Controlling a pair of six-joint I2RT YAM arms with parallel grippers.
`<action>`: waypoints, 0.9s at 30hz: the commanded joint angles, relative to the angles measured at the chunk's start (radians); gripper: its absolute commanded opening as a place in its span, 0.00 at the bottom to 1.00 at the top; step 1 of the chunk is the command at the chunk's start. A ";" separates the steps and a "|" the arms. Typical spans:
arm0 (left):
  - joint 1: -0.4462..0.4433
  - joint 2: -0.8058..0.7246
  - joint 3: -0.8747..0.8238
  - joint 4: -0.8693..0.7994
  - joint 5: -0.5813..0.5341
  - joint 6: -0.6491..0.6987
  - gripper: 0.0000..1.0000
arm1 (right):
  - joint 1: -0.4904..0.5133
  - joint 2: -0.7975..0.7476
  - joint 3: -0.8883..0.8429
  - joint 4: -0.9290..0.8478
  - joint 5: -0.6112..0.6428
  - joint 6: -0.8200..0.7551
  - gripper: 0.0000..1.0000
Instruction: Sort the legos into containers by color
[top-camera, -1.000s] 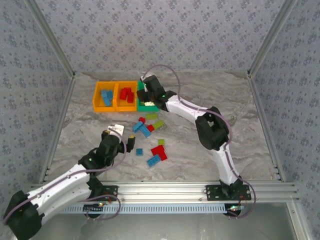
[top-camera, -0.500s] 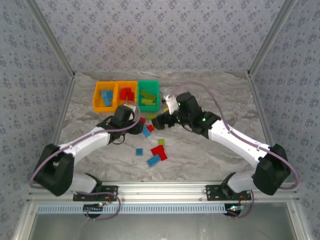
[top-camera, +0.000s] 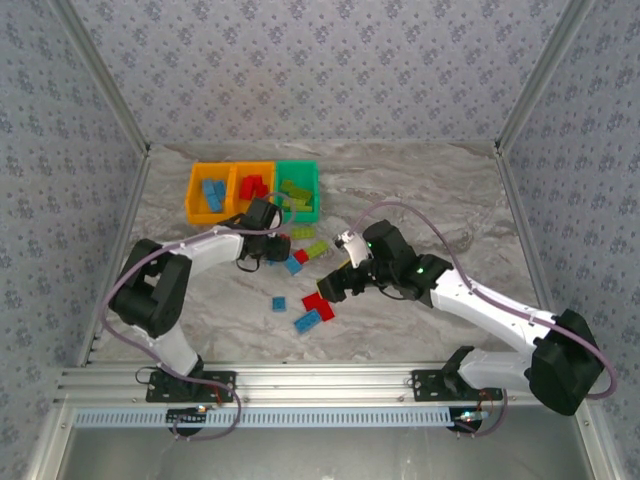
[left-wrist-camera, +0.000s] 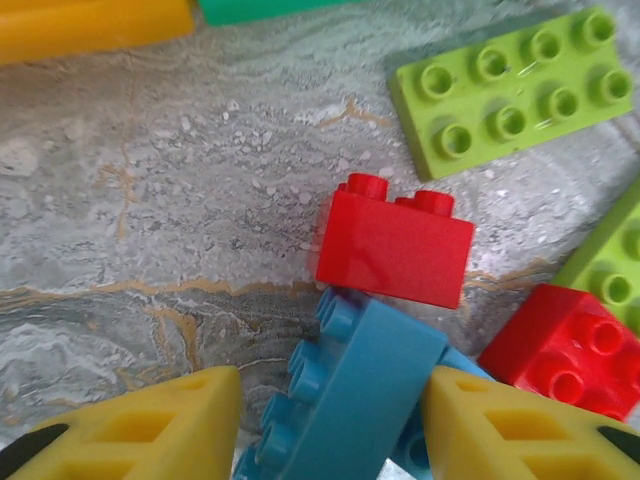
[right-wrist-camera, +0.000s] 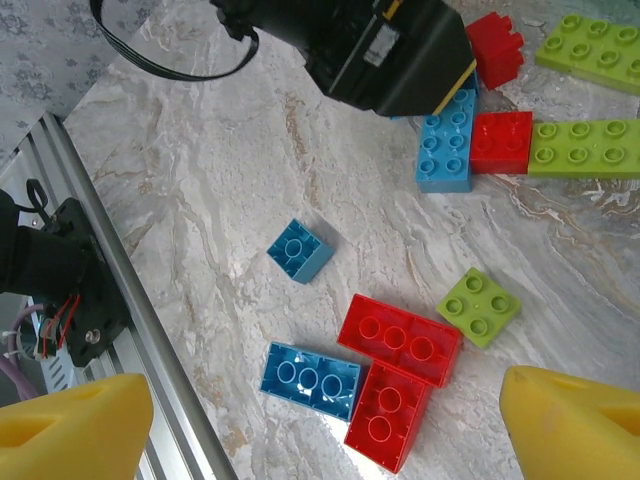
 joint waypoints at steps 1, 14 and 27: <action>0.002 0.030 0.027 -0.025 0.010 0.016 0.47 | 0.002 -0.002 0.008 0.011 -0.014 0.009 0.92; 0.004 -0.166 -0.053 -0.030 -0.093 0.005 0.18 | 0.002 0.008 0.022 0.028 -0.018 0.041 0.92; 0.230 -0.332 0.000 0.050 -0.276 -0.006 0.16 | 0.001 0.008 0.009 0.063 0.002 0.081 0.92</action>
